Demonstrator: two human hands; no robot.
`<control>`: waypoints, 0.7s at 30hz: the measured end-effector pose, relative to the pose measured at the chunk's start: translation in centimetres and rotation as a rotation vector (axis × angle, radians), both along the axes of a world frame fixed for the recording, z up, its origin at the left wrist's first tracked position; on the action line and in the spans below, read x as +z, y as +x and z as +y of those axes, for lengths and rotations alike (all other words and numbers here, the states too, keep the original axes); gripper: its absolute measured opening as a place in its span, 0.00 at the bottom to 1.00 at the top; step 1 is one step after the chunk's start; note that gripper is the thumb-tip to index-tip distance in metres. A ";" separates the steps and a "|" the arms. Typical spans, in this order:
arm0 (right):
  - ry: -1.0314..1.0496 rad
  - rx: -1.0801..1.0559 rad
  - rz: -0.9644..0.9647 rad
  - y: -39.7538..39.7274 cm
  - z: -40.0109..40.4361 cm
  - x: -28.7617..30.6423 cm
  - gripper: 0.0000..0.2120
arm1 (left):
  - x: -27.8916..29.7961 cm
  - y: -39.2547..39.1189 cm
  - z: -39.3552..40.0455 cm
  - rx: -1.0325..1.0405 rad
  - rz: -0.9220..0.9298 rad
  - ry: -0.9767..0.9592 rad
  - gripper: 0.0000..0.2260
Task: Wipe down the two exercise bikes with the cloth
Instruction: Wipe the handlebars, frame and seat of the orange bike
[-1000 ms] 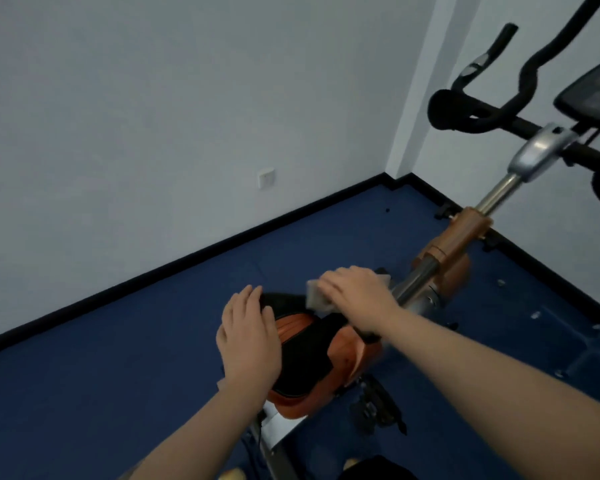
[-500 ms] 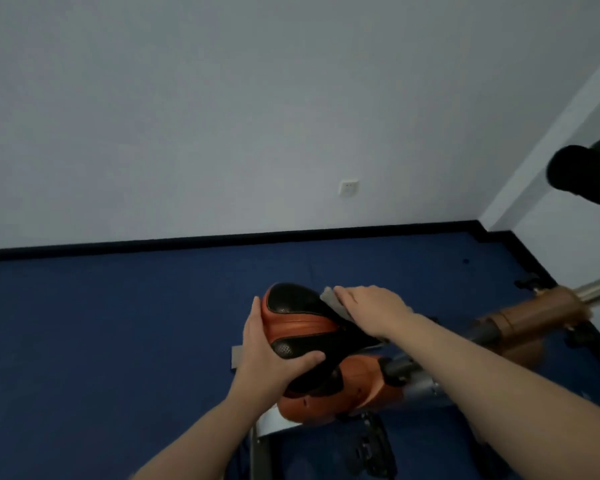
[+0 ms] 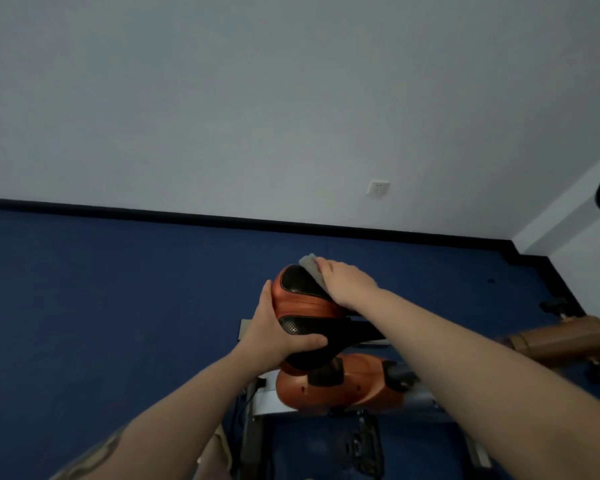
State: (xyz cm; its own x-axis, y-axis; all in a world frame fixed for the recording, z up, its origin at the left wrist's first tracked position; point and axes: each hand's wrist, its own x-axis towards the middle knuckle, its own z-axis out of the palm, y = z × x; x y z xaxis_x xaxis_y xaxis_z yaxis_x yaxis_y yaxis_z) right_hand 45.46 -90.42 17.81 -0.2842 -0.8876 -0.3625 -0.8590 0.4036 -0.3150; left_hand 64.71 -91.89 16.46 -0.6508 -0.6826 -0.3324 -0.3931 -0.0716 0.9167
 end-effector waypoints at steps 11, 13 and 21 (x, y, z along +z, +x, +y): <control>-0.093 -0.003 -0.138 0.7 -1.5 0.2 0.20 | -0.5 -0.1 -0.3 0.011 0.019 0.019 0.59; -0.115 -0.048 -0.022 2.5 -2.4 0.1 0.21 | -0.7 0.0 -0.2 0.010 0.029 0.008 0.56; -0.191 0.116 -0.248 1.7 -1.6 1.0 0.18 | 0.0 0.1 0.1 0.042 -0.172 -0.052 0.43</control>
State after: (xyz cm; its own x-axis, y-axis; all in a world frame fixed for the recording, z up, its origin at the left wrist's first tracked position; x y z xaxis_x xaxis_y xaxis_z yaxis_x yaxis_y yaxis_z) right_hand 47.20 -92.00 18.79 -0.1014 -0.9675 -0.2316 -0.7830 0.2212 -0.5813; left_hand 64.83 -91.83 16.48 -0.5577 -0.7273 -0.4001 -0.5423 -0.0457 0.8390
